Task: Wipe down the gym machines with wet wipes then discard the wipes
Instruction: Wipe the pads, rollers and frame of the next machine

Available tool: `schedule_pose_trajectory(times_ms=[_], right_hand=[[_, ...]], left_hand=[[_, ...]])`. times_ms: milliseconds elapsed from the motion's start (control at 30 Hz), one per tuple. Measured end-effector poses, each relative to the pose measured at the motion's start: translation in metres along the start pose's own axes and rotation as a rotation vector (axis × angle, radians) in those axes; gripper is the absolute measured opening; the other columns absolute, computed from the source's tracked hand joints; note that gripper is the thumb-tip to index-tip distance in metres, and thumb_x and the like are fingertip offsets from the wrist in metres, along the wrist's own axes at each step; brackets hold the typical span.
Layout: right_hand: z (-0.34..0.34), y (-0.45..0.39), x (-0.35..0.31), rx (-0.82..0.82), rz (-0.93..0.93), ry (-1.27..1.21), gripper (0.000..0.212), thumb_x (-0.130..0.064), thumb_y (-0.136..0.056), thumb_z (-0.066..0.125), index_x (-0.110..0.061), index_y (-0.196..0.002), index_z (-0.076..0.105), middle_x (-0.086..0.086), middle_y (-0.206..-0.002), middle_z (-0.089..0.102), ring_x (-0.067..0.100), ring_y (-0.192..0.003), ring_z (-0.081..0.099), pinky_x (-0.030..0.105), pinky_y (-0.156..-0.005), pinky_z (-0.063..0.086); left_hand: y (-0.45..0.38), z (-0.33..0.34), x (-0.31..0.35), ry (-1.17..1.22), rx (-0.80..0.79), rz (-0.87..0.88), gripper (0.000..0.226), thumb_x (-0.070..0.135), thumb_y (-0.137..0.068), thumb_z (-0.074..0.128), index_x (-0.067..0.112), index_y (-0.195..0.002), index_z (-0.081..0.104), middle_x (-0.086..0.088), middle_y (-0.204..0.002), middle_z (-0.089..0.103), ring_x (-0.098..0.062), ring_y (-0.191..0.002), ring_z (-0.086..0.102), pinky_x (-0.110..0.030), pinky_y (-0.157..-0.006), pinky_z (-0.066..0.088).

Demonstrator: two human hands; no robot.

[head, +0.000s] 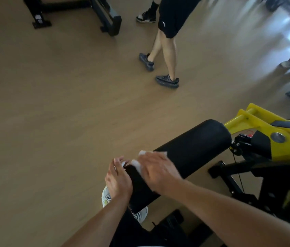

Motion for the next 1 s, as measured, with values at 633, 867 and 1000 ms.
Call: schedule_pose_trajectory(times_ms=[633,867,1000], right_hand=[[0.021,-0.006,-0.013,-0.111,-0.099,0.065,0.048,-0.039,-0.108,0.023,-0.023,-0.134,0.059,-0.001,-0.134,0.064,0.02,-0.131,0.054,0.04,-0.113,0.04],[-0.074,0.002,0.25,0.023,0.536,0.207,0.045,-0.033,-0.108,0.026,-0.018,-0.136,0.058,0.003,-0.141,0.057,0.024,-0.136,0.047,0.038,-0.115,0.029],[-0.064,0.004,0.26,0.045,0.619,0.144,0.05,-0.035,-0.108,0.022,-0.015,-0.14,0.054,0.005,-0.152,0.047,0.023,-0.145,0.031,0.039,-0.123,0.016]], left_hand=[[0.002,-0.003,0.002,0.119,0.051,-0.066,0.039,0.022,-0.109,0.033,0.019,-0.1,0.071,0.017,-0.088,0.069,0.012,-0.076,0.059,0.0,-0.066,0.036],[-0.017,0.013,-0.024,-0.085,-0.064,-0.054,0.041,0.029,-0.105,0.027,0.033,-0.099,0.067,0.017,-0.096,0.074,-0.019,-0.094,0.064,-0.038,-0.087,0.047],[-0.027,0.015,-0.025,-0.167,-0.065,-0.094,0.043,0.027,-0.103,0.028,0.03,-0.089,0.069,0.003,-0.102,0.073,-0.028,-0.096,0.06,-0.038,-0.083,0.046]])
Point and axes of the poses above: each hand's wrist, its own y-axis away from the middle knuckle, its own z-axis out of the palm, x = y × z, the point moved 10 cm from there along -y, towards the middle knuckle
